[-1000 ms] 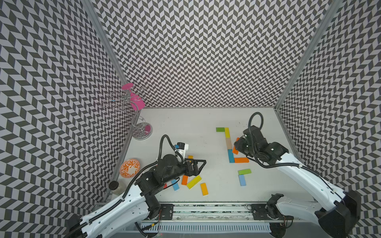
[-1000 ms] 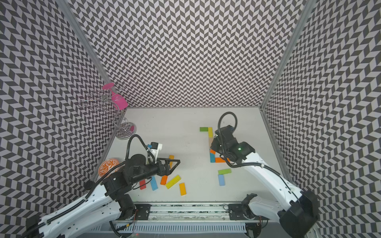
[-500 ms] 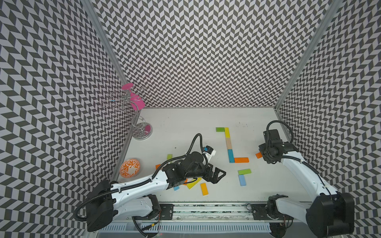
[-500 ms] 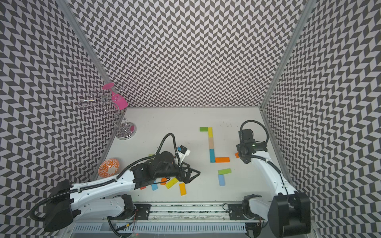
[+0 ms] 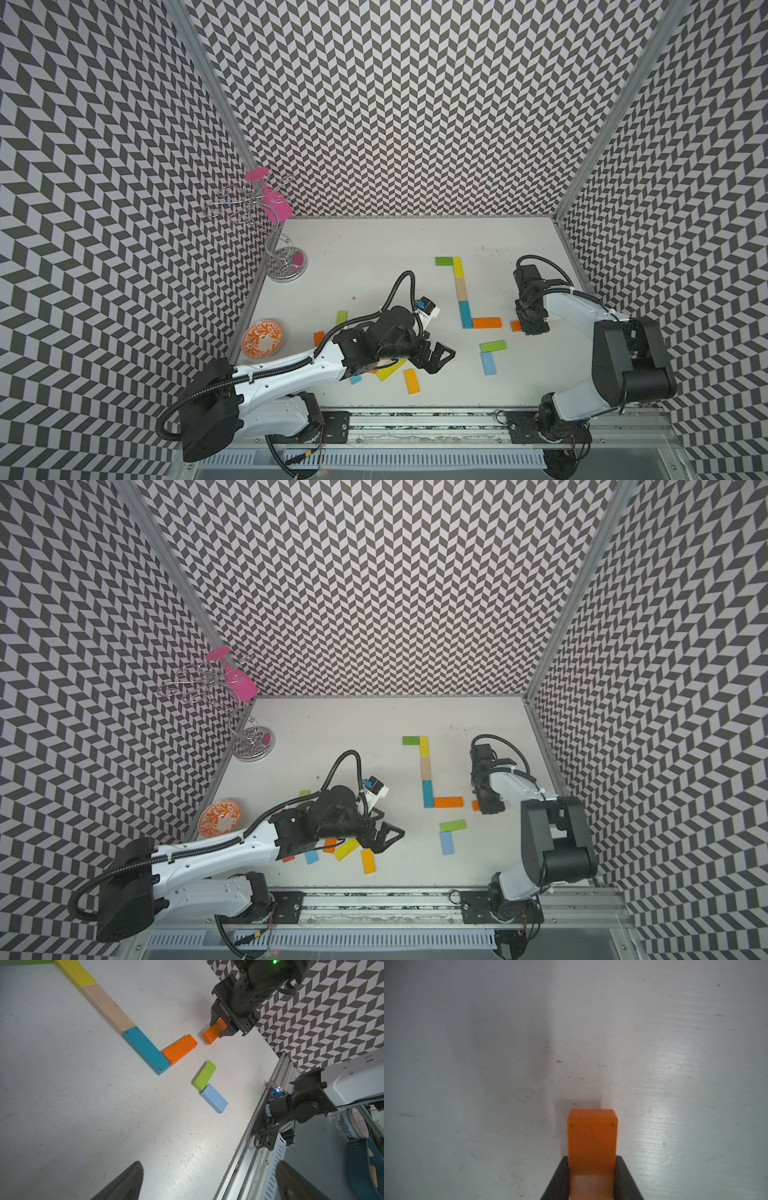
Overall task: Assemble a giraffe with building blocks
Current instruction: Assemble the building block at the center of the board.
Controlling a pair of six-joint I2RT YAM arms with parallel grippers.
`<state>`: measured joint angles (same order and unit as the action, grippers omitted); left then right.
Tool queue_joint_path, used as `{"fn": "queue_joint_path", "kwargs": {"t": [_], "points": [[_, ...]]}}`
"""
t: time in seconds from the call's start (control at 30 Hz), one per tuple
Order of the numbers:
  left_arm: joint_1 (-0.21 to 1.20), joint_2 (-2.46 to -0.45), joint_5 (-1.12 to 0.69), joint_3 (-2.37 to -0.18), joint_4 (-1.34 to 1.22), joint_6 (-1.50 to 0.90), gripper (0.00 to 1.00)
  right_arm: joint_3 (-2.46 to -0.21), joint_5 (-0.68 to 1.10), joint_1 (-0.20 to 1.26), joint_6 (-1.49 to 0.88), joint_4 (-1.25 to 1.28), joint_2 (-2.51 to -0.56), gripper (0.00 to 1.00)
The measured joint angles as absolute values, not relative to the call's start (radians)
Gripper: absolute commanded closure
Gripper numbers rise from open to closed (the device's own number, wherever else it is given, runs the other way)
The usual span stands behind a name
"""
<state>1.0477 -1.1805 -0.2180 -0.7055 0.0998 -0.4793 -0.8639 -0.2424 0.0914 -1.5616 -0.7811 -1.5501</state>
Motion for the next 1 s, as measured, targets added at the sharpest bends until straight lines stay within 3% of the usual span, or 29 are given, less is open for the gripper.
{"fn": "queue_joint_path", "kwargs": {"t": [0.17, 0.47, 0.77, 1.0], "points": [[1.048, -1.180, -0.213, -0.706, 0.100, -0.464, 0.00, -0.886, -0.236, 0.090, -1.591, -0.774, -1.586, 0.68], [1.047, -1.150, -0.197, -0.706, 0.106, -0.458, 0.00, -0.929, -0.226, 0.089, -1.616, -0.759, -1.653, 0.49], [1.039, -1.135, -0.190, -0.706, 0.110, -0.453, 0.00, -0.928, -0.200, 0.101, -1.633, -0.745, -1.651, 0.74], [1.030, -1.114, -0.178, -0.706, 0.125, -0.443, 0.00, -0.928, -0.200, 0.131, -1.659, -0.728, -1.650, 0.76]]}}
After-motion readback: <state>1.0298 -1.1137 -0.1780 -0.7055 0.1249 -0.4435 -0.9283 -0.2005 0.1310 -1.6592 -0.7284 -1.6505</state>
